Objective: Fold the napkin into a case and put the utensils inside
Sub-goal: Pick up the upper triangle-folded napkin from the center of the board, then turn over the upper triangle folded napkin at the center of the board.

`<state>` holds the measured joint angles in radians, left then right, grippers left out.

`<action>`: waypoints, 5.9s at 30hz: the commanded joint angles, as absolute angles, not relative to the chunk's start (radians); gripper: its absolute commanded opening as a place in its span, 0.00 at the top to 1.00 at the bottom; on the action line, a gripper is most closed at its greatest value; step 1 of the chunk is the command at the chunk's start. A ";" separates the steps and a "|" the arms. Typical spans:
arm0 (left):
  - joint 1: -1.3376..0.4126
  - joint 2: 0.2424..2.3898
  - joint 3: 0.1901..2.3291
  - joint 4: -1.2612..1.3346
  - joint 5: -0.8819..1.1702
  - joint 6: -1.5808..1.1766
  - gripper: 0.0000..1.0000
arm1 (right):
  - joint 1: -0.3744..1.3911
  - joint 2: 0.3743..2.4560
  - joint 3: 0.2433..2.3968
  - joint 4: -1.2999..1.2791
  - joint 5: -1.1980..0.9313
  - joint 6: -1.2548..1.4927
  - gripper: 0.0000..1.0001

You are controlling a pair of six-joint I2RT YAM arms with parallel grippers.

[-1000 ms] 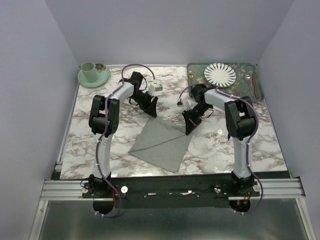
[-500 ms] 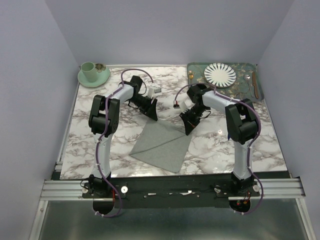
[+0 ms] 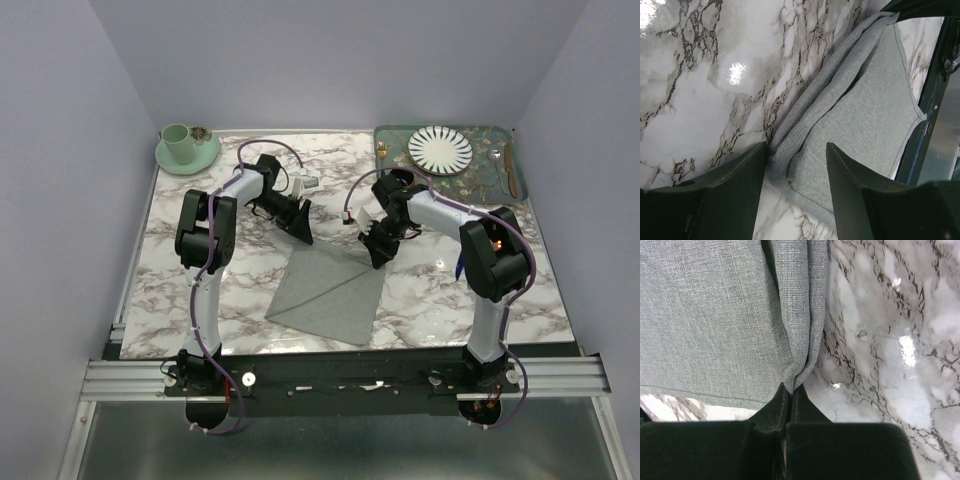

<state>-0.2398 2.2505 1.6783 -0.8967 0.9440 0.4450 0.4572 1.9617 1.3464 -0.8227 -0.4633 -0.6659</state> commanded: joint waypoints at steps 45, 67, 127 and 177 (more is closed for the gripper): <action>-0.390 1.957 1.422 -0.908 0.657 1.206 0.24 | 0.693 1.545 0.928 -0.357 -0.198 -1.127 0.99; -0.405 1.994 1.437 -0.936 0.598 1.181 0.43 | 0.724 1.434 0.819 -0.276 -0.181 -1.198 0.99; -0.281 1.939 1.886 -0.899 0.407 0.740 1.00 | 0.548 1.549 1.153 -0.278 -0.015 -1.048 0.99; -0.574 1.247 0.633 -0.498 0.357 0.732 0.78 | 0.844 1.451 0.683 -0.300 -0.023 -0.936 0.92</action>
<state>-0.5499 1.3022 0.6556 -0.3721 0.3534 0.7826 0.8181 1.5009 0.7174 -0.1379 -0.0521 -0.9936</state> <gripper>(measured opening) 0.089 0.025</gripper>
